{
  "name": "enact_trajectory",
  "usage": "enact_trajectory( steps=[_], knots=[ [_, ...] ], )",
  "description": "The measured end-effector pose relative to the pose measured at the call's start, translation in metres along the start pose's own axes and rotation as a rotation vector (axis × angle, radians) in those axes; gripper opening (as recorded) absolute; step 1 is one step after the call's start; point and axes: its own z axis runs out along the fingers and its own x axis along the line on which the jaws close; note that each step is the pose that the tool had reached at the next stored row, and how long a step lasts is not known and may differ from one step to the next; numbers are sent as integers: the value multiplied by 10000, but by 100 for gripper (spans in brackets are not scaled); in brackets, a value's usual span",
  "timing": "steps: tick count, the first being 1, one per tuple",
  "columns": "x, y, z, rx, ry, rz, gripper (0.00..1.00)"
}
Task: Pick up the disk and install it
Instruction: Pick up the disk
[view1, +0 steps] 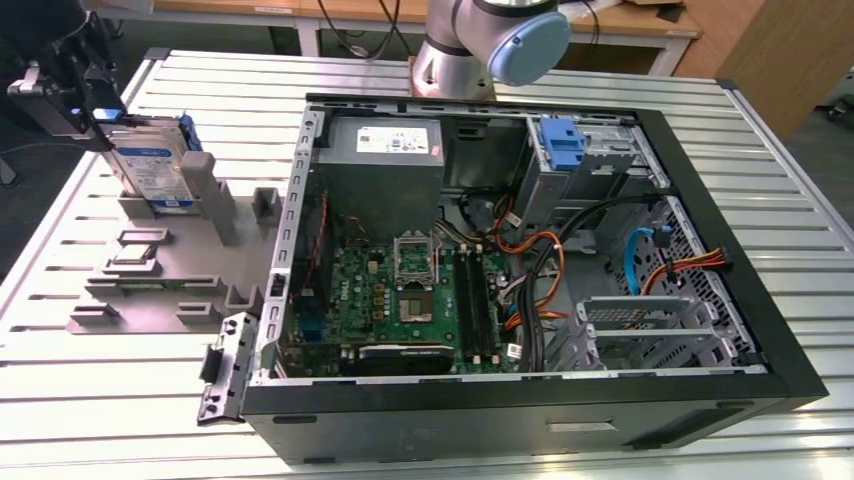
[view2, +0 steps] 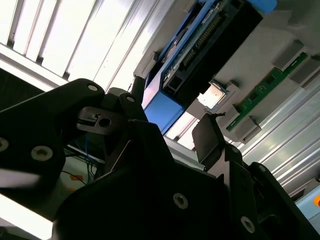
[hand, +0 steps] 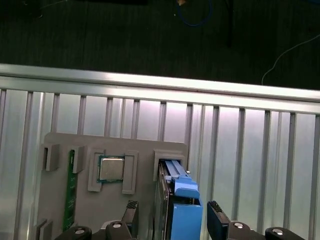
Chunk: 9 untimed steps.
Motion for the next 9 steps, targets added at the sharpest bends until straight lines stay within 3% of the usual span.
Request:
enact_trajectory(
  steps=[4, 5, 9],
  knots=[
    [1, 8, 37, 6, -21, 9, 64],
    [1, 9, 46, 7, -21, 16, 56],
    [0, 9, 84, 10, -22, 104, 55]
  ],
)
